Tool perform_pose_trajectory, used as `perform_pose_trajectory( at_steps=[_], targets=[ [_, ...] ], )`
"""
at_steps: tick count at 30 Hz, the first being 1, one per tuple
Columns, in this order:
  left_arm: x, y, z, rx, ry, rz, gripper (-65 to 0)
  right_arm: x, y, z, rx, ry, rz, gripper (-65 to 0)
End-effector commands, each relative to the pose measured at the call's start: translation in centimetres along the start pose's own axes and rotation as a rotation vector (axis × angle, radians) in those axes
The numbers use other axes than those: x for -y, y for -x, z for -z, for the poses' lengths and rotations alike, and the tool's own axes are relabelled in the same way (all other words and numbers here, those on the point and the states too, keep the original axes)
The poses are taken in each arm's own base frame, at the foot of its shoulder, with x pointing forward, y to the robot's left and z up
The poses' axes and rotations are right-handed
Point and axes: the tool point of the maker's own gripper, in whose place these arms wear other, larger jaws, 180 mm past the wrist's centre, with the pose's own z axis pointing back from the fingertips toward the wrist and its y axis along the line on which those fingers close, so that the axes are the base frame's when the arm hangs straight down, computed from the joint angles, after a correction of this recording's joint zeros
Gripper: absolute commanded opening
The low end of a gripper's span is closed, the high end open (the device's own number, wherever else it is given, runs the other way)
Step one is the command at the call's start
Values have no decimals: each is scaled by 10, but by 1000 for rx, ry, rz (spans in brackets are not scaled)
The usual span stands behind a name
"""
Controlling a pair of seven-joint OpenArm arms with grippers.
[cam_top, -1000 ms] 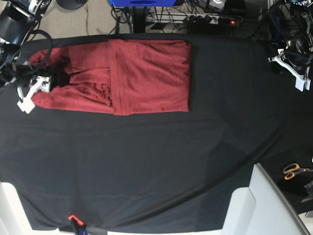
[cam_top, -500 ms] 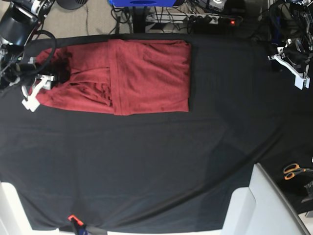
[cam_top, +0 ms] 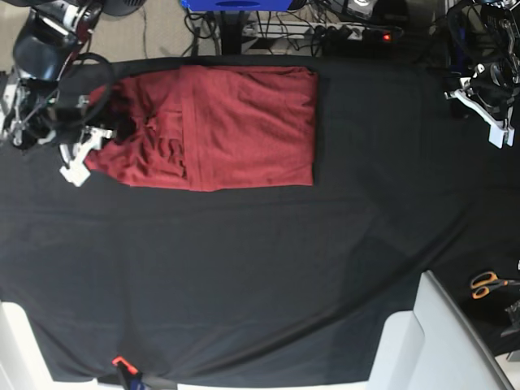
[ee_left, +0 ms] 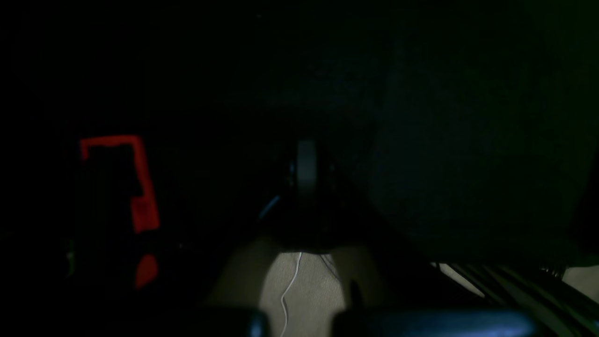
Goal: Fold the T-shirt properly
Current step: 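Grasp the shirt's end with the right gripper, then fold the held end over onto the shirt body with the right gripper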
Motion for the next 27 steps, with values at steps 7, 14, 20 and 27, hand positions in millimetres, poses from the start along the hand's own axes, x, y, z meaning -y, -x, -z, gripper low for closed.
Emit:
perform_pose_trajectory(
  at_steps=[7, 14, 20, 27],
  targets=[
    [-4, -13, -5, 35, -4, 18, -650, 7, -14, -14, 31, 26, -23, -642],
    [-4, -13, -5, 35, -4, 18, -650, 4, -30, -40, 66, 99, -109, -642],
    [-4, -13, -5, 35, -4, 18, -650, -9, -34, -50, 118, 136, -171, -642],
    [-4, -14, -6, 37, -4, 20, -650, -44, -27, -35, 106, 118, -272, -642]
  ],
)
